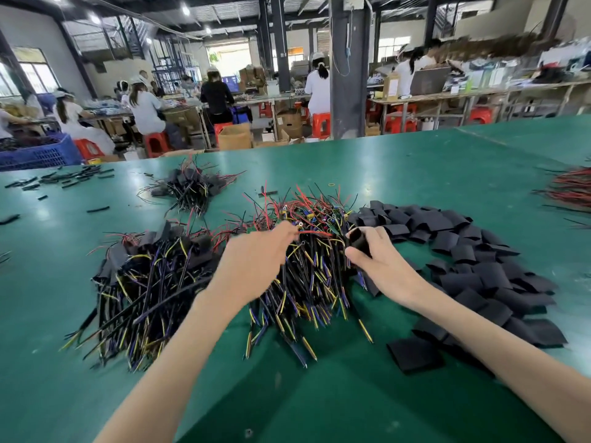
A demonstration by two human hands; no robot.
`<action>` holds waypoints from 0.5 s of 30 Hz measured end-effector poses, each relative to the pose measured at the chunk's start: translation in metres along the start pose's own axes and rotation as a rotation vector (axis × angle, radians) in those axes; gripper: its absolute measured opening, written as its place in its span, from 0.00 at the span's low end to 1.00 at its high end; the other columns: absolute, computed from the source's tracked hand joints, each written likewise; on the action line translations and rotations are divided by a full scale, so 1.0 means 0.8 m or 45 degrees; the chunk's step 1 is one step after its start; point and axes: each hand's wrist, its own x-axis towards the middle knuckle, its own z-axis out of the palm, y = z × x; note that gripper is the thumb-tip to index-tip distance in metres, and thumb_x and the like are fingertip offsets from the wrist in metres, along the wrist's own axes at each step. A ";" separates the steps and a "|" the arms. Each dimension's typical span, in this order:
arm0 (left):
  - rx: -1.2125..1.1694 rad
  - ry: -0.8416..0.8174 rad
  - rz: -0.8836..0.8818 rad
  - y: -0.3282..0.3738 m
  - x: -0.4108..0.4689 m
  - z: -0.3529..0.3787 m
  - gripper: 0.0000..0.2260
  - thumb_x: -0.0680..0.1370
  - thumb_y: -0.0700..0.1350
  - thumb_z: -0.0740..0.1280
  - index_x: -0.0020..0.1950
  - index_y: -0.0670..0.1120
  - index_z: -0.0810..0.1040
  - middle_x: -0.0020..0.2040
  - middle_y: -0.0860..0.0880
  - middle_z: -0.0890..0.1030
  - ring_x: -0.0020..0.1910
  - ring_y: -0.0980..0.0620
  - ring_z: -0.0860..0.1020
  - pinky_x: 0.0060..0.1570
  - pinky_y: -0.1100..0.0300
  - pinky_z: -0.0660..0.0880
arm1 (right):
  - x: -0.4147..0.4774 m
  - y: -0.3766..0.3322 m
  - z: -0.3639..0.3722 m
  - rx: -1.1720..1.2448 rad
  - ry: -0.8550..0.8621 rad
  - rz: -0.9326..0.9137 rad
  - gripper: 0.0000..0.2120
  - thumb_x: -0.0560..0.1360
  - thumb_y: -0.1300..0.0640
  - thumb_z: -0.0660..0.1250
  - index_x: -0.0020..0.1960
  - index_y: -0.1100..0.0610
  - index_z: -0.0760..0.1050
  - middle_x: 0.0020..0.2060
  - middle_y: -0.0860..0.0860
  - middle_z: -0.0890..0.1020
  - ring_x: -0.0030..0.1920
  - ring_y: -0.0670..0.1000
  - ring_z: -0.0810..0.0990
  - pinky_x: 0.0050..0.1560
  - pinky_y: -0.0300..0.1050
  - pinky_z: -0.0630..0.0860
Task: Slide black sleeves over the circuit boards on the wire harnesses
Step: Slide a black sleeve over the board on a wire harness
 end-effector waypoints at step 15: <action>-0.633 0.120 -0.137 0.023 -0.041 0.032 0.08 0.83 0.44 0.55 0.54 0.47 0.73 0.35 0.57 0.81 0.25 0.53 0.75 0.38 0.52 0.76 | -0.013 -0.011 0.002 -0.167 0.158 -0.189 0.19 0.67 0.60 0.75 0.57 0.57 0.78 0.43 0.48 0.78 0.43 0.49 0.76 0.46 0.30 0.67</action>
